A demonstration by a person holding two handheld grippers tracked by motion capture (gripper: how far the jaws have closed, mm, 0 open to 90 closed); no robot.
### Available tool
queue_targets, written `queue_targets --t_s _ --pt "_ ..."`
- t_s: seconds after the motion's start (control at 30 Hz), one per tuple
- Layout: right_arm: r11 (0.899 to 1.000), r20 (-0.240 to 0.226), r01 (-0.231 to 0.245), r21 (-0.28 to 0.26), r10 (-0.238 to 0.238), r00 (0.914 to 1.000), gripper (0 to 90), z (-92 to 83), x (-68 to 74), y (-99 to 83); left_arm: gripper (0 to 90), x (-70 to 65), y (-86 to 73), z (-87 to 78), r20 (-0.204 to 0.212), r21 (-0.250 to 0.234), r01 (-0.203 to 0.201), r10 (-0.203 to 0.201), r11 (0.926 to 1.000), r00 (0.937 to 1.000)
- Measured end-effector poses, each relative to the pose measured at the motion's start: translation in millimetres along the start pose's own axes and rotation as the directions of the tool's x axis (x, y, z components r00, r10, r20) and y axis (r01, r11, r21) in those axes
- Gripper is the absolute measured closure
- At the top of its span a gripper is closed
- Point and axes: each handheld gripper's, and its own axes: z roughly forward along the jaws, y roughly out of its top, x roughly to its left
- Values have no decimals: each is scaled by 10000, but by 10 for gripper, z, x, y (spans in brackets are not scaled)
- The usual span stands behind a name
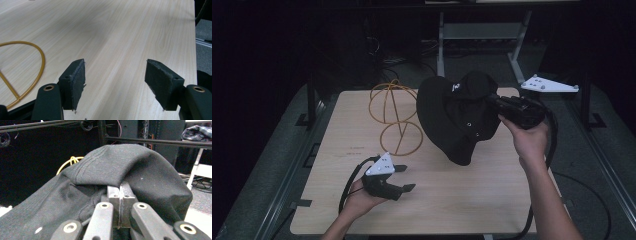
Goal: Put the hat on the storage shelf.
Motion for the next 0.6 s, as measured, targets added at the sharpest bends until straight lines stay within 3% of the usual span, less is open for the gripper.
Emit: queue_targets --t_s 0.6 --pt "9997 -416 241 -56 -243 9988 895 277 131 317 318 21 -10 -7 63 87 -39 38 10000 10000"
